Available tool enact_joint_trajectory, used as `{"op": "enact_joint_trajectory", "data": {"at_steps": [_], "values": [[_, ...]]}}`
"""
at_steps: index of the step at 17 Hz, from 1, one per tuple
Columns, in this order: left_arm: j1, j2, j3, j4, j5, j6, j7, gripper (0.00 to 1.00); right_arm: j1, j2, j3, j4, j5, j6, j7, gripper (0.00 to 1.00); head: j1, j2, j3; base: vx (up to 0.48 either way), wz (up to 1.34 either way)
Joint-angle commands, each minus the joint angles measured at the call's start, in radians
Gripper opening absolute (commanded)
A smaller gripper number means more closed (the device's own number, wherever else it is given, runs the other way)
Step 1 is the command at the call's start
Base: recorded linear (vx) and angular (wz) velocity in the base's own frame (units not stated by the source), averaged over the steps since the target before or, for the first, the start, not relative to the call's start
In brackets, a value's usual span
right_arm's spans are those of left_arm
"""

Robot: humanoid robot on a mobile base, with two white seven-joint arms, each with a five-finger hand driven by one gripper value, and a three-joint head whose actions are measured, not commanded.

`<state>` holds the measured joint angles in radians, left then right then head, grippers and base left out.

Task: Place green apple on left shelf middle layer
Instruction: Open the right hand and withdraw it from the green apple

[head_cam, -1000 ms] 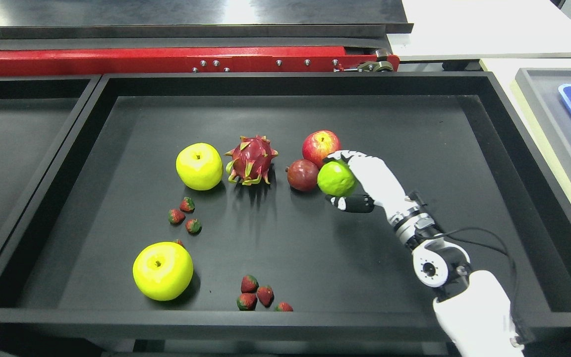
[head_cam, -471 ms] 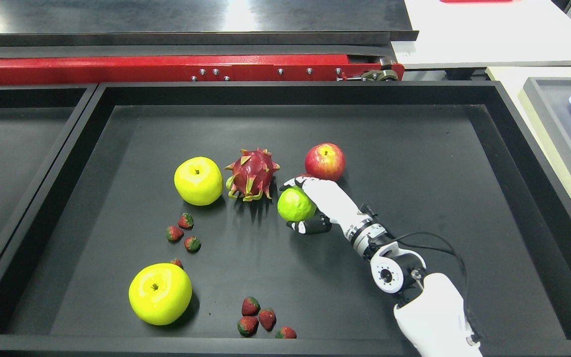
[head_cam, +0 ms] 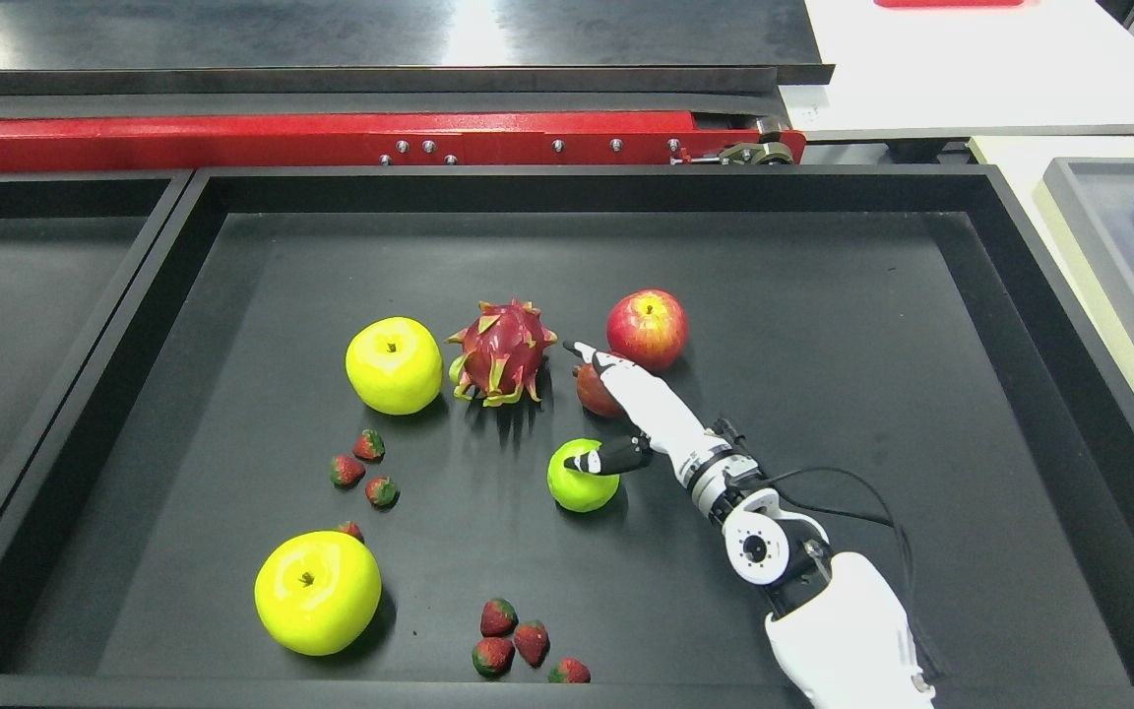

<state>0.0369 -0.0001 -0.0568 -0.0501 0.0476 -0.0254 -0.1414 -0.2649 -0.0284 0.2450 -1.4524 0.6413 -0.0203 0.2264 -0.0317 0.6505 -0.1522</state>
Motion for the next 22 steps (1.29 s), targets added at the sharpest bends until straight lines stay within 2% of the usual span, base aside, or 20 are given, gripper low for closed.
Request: {"op": "enact_joint_trajectory", "data": {"at_steps": [1, 4, 7, 11, 16, 22], "values": [[0.0, 0.018, 0.0, 0.0, 0.0, 0.001, 0.0, 1.0, 0.021, 0.011, -0.295, -0.011, -0.428, -0.047, -0.005, 1.0, 0.0, 0.0, 0.0, 0.0, 0.0], [0.0, 0.018, 0.0, 0.0, 0.0, 0.001, 0.0, 1.0, 0.047, 0.011, -0.448, -0.032, -0.632, -0.107, 0.002, 1.0, 0.0, 0.0, 0.0, 0.0, 0.0], [0.0, 0.018, 0.0, 0.0, 0.0, 0.001, 0.0, 1.0, 0.104, 0.011, -0.492, -0.058, -0.753, -0.173, 0.011, 1.0, 0.0, 0.0, 0.0, 0.0, 0.0], [0.0, 0.018, 0.0, 0.0, 0.0, 0.001, 0.0, 1.0, 0.148, 0.011, -0.486, -0.08, -0.77, -0.202, 0.021, 1.0, 0.0, 0.0, 0.0, 0.0, 0.0], [0.0, 0.018, 0.0, 0.001, 0.0, 0.001, 0.0, 1.0, 0.173, 0.011, -0.412, -0.078, -0.769, -0.156, 0.021, 1.0, 0.0, 0.0, 0.0, 0.0, 0.0], [0.0, 0.018, 0.0, 0.0, 0.0, 0.001, 0.0, 1.0, 0.184, 0.011, -0.363, -0.078, -0.769, -0.153, 0.022, 1.0, 0.0, 0.0, 0.0, 0.0, 0.0]]}}
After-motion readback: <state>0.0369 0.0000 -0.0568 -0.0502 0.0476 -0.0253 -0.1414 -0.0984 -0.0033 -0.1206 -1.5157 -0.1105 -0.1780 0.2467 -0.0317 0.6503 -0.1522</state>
